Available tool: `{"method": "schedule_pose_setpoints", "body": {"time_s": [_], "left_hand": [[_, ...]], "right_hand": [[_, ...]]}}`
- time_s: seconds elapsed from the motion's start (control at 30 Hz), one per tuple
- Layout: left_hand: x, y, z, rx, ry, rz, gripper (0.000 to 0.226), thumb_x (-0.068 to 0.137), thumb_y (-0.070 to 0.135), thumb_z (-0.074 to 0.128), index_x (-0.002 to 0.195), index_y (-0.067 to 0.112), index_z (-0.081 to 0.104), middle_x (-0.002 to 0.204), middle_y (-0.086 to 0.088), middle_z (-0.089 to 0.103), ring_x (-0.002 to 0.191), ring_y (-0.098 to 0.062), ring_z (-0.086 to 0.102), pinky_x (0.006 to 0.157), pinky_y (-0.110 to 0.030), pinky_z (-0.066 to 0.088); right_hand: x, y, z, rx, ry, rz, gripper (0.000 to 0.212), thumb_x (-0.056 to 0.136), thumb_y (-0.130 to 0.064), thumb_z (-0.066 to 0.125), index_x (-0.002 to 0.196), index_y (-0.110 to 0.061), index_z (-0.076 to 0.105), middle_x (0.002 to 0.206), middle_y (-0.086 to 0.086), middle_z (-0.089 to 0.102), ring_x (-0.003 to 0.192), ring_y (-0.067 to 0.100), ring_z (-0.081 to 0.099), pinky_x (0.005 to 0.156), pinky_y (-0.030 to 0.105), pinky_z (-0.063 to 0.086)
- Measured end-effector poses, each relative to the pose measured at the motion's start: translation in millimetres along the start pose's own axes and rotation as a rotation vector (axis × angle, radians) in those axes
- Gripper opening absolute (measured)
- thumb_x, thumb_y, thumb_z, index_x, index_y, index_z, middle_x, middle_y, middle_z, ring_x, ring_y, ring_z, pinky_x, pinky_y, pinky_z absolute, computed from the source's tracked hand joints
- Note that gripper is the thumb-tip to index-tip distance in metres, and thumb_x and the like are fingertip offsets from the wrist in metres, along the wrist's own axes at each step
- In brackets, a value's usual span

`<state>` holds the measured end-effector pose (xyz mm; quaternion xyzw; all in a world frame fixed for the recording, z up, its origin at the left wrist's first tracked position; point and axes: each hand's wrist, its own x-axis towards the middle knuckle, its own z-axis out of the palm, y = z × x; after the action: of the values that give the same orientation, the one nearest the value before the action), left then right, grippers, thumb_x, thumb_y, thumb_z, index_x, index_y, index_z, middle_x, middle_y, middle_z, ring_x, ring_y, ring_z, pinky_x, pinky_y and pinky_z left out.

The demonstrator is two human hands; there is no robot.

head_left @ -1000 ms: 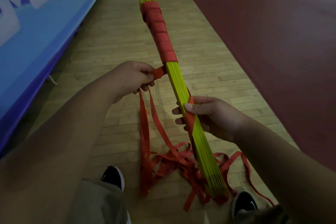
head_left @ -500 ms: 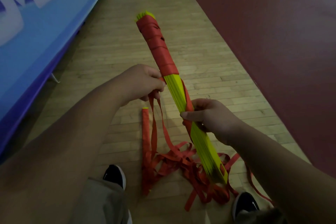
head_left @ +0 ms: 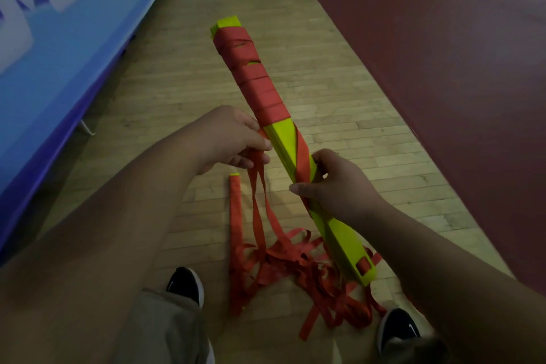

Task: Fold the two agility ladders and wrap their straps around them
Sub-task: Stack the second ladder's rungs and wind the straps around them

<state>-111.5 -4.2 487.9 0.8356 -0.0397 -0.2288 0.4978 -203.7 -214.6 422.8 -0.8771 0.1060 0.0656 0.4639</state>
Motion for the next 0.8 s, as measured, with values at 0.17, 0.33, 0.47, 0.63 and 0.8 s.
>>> {"method": "schedule_pose_setpoints", "body": {"time_s": [0.17, 0.33, 0.47, 0.63, 0.8], "left_hand": [[0, -1, 4, -0.026, 0.004, -0.034, 0.015, 0.098, 0.011, 0.078, 0.11, 0.002, 0.078, 0.107, -0.017, 0.082, 0.09, -0.023, 0.084, 0.069, -0.033, 0.061], [-3, 0, 12, -0.043, 0.064, -0.04, 0.037, 0.093, 0.047, 0.083, 0.111, 0.015, 0.081, 0.1, -0.007, 0.085, 0.087, -0.018, 0.084, 0.074, -0.035, 0.062], [-2, -2, 21, -0.009, 0.155, -0.039, 0.047, 0.09, 0.062, 0.081, 0.11, 0.019, 0.08, 0.098, 0.001, 0.084, 0.081, -0.015, 0.083, 0.071, -0.035, 0.063], [1, -1, 20, -0.081, 0.214, -0.034, 0.042, 0.09, 0.056, 0.083, 0.106, 0.017, 0.081, 0.088, 0.0, 0.084, 0.079, -0.016, 0.083, 0.078, -0.039, 0.068], [4, -2, 12, -0.09, 0.235, -0.01, 0.035, 0.089, 0.048, 0.084, 0.101, 0.015, 0.083, 0.084, -0.002, 0.084, 0.079, -0.02, 0.083, 0.077, -0.04, 0.066]], "right_hand": [[-3, -1, 1, -0.149, 0.028, -0.052, 0.05, 0.085, -0.047, 0.093, 0.116, -0.035, 0.056, 0.094, -0.011, 0.07, 0.076, 0.013, 0.074, 0.078, 0.051, 0.066], [-5, -2, 7, -0.285, 0.045, -0.122, 0.06, 0.079, -0.053, 0.095, 0.107, -0.034, 0.045, 0.092, -0.01, 0.066, 0.078, 0.015, 0.069, 0.073, 0.048, 0.062], [-7, -2, 13, -0.271, 0.05, -0.161, 0.061, 0.081, -0.045, 0.096, 0.109, -0.029, 0.044, 0.096, -0.011, 0.06, 0.083, 0.01, 0.06, 0.071, 0.039, 0.056], [-6, -2, 10, -0.21, 0.015, -0.163, 0.062, 0.083, -0.043, 0.096, 0.11, -0.025, 0.043, 0.096, -0.006, 0.061, 0.082, 0.015, 0.062, 0.067, 0.038, 0.054], [-1, -9, 0, -0.055, -0.14, -0.035, 0.057, 0.088, -0.055, 0.088, 0.122, -0.028, 0.052, 0.109, -0.004, 0.069, 0.092, 0.017, 0.075, 0.082, 0.049, 0.068]]}}
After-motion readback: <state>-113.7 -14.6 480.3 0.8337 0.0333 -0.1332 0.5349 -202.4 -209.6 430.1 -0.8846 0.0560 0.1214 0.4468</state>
